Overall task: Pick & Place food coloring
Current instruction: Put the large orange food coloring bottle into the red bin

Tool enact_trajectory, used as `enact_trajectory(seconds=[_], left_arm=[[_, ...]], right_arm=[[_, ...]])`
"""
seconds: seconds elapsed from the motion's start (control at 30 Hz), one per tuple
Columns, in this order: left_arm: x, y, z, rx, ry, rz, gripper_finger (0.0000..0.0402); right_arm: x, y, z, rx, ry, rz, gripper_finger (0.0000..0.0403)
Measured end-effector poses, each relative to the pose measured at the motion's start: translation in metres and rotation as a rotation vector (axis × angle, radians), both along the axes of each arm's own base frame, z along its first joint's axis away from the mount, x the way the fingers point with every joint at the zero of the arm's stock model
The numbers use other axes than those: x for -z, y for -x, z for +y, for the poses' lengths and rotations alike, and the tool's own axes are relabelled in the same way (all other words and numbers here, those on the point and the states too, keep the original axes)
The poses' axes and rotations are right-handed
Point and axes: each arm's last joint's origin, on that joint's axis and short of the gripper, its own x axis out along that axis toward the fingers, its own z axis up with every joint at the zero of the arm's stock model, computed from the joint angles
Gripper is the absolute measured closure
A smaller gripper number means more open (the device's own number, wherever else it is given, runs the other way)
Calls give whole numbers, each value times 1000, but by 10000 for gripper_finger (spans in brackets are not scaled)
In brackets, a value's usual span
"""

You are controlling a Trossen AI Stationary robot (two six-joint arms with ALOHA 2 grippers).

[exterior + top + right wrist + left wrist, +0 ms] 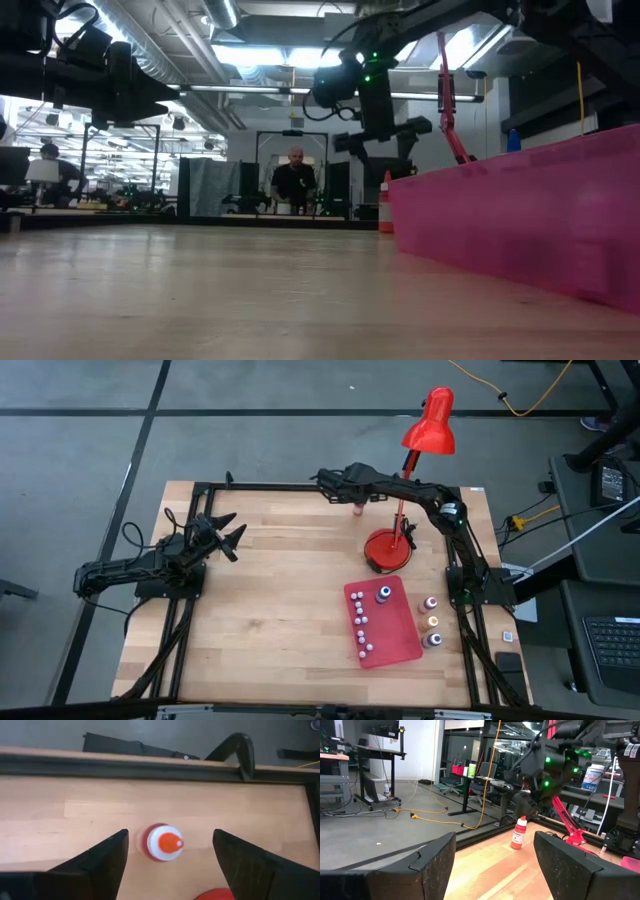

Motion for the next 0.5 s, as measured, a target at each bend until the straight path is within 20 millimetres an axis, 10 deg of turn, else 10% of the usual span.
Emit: enact_trajectory(seconds=[0.5], left_arm=[[0, 0, 0, 1, 0, 1, 137]], right_arm=[[26, -2, 0, -1, 8, -29, 112]])
